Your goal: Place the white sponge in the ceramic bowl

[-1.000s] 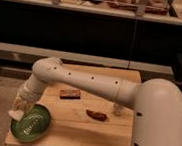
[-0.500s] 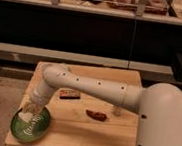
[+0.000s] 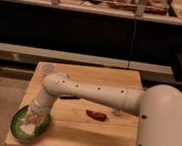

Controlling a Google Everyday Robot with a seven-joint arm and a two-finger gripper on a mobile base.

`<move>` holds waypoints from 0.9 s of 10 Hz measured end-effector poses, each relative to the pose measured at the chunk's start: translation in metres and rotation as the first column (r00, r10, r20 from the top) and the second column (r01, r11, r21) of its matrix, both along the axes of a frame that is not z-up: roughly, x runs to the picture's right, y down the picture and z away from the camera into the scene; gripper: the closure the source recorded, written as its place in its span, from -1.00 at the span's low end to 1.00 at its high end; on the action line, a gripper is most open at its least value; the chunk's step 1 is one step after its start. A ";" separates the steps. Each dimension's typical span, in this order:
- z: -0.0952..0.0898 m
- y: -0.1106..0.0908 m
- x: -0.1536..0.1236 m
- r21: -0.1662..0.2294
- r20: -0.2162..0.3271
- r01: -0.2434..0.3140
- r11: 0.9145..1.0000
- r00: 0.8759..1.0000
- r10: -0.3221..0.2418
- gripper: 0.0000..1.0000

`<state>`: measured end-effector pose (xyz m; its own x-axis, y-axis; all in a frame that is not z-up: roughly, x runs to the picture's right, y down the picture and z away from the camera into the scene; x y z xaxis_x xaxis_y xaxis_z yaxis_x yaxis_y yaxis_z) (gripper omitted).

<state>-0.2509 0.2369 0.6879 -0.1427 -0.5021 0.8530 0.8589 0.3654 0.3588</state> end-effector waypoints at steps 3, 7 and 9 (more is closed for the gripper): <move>0.018 -0.013 -0.003 -0.006 -0.075 -0.034 0.999 0.997 0.033 -0.54; 0.008 -0.025 -0.021 -0.015 -0.070 -0.066 0.998 0.996 0.064 -0.60; 0.002 -0.024 -0.025 -0.043 -0.060 -0.081 0.996 0.995 0.079 -0.60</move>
